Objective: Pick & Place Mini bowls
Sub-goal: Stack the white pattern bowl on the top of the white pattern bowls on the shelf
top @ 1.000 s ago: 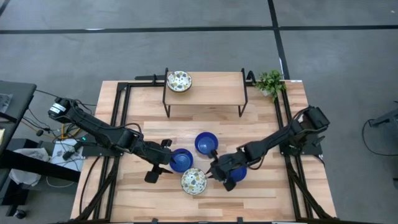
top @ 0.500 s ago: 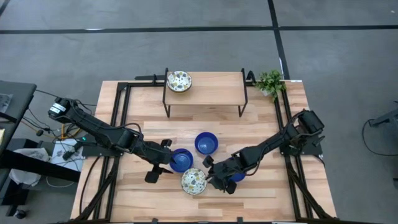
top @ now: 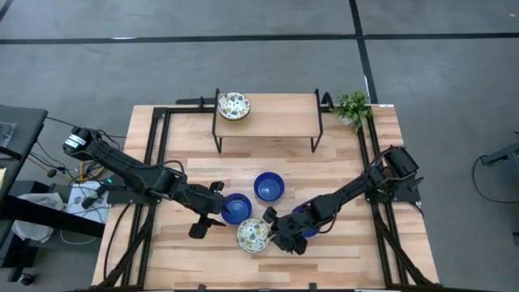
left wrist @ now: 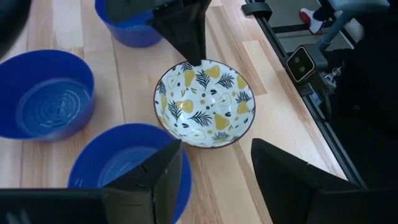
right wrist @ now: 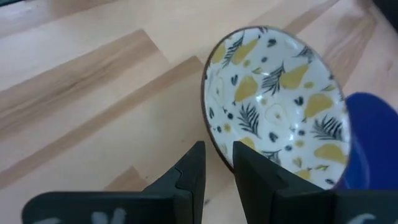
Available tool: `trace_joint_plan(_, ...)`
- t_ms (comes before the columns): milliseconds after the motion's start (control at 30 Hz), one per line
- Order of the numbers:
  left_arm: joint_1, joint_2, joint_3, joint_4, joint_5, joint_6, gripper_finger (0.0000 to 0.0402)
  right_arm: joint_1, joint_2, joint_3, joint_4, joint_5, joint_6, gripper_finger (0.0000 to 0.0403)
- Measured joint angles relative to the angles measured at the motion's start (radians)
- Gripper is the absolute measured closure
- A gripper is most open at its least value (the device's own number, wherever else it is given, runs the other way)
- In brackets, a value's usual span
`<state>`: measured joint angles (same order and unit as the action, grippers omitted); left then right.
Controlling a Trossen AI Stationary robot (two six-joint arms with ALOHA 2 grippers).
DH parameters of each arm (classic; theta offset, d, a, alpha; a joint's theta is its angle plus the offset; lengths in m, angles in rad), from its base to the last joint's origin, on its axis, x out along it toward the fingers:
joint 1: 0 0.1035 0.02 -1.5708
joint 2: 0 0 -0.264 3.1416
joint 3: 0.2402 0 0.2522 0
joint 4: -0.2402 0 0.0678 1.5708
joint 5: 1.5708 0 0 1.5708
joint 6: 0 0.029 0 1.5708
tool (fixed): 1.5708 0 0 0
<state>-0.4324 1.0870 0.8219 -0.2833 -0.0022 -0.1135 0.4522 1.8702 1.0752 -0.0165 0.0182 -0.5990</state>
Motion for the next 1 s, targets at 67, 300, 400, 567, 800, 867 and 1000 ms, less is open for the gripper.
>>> trace_joint_plan(67,0.0,0.0,0.0,0.0,0.0,0.0,0.0211,0.0,0.0,0.0,0.004,0.008,-0.017,0.0332)
trace_joint_plan(300,0.0,0.0,0.0,0.0,0.0,0.0,0.0211,-0.001,0.0,0.0,0.01,0.0,-0.03,0.0332)
trace_joint_plan(400,0.0,0.0,0.0,0.0,0.0,0.0,0.0211,-0.001,0.0,-0.001,0.012,-0.016,-0.03,0.0332)
trace_joint_plan(567,0.0,0.0,0.0,0.001,0.0,0.0,0.0211,-0.011,0.0,-0.001,0.018,-0.04,-0.03,0.0332)
trace_joint_plan(800,0.0,0.0,0.0,0.005,0.0,0.0,0.0211,-0.023,0.0,-0.001,0.025,-0.053,-0.03,0.0332)
trace_joint_plan(867,0.0,0.0,0.0,0.006,0.0,0.0,0.0211,-0.024,0.0,-0.001,0.025,-0.066,-0.03,0.0332)
trace_joint_plan(1000,0.0,0.0,0.0,0.008,0.0,0.0,0.0211,-0.024,0.0,-0.001,0.027,-0.073,-0.03,0.0332)
